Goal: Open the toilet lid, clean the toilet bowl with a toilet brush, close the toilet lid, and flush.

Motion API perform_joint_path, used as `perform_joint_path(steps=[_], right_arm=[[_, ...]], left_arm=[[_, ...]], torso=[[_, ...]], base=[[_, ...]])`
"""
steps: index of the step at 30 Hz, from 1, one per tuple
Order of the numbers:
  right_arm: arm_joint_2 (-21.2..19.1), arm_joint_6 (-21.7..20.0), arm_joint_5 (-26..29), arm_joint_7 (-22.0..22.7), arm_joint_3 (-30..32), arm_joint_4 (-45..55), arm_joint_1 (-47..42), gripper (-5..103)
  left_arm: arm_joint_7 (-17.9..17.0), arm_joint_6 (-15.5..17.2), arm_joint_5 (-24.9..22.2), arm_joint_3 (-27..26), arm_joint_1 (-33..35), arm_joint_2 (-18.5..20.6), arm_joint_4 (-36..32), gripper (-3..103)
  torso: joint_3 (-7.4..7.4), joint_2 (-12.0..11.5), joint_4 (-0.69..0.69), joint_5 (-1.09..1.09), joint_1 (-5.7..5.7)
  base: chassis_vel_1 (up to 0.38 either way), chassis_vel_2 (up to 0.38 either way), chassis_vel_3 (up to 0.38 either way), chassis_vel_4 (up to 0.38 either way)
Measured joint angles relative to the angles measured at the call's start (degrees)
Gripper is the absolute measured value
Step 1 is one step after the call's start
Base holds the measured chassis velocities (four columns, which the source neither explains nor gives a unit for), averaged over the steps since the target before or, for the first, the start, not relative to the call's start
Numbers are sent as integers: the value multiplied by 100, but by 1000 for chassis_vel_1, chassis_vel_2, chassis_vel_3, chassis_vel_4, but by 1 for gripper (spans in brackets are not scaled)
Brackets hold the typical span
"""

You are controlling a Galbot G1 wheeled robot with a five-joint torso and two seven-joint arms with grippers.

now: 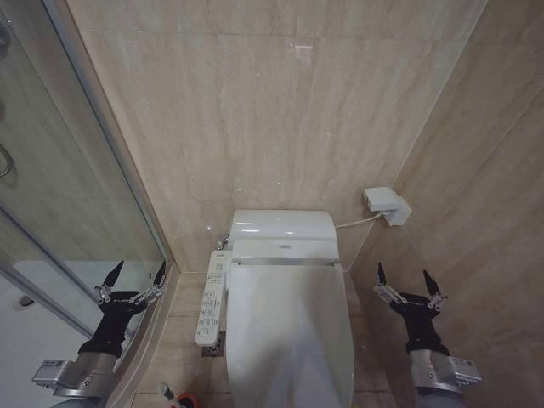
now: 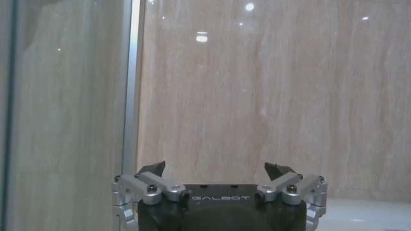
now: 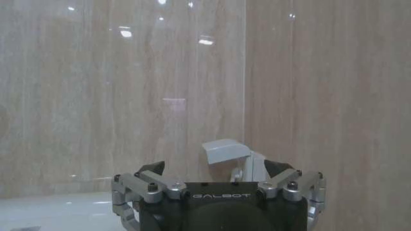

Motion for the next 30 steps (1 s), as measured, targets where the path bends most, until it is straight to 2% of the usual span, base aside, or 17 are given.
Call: perform_joint_path(steps=[11, 22, 23, 24, 26, 27, 30], right_arm=[[0, 0, 0, 0, 0, 0, 0, 100], [0, 0, 0, 0, 1, 0, 0, 100], [1, 0, 0, -1, -1, 0, 0, 100], [0, 0, 0, 1, 1, 0, -1, 100], [0, 0, 0, 0, 0, 0, -2, 100], [0, 0, 0, 0, 0, 0, -4, 100], [0, 0, 0, 1, 0, 0, -4, 100]], left_arm=[[0, -1, 0, -1, 0, 0, 0, 100], [0, -1, 0, 1, 1, 0, 2, 100], [0, -2, 0, 0, 0, 1, 0, 100], [0, -2, 0, 0, 2, 0, 1, 100], [0, -1, 0, 1, 5, 0, 2, 100], [-1, -2, 0, 1, 4, 0, 1, 100], [0, -1, 0, 1, 4, 0, 1, 100]], torso=[[-1, 2, -1, 0, -3], [0, 1, -1, -1, -1], [-3, 2, -1, 7, -5], [-2, 3, -1, -1, -6], [-2, 3, 1, -3, -6], [-3, 3, -1, 3, -7], [-3, 3, -3, 3, -7]], base=[[192, -192, -197, 191], [304, -296, -312, 314], [369, -362, -345, 334], [327, -362, -313, 323], [307, -340, -313, 323], [286, -318, -217, 258], [85, -158, -192, 157]])
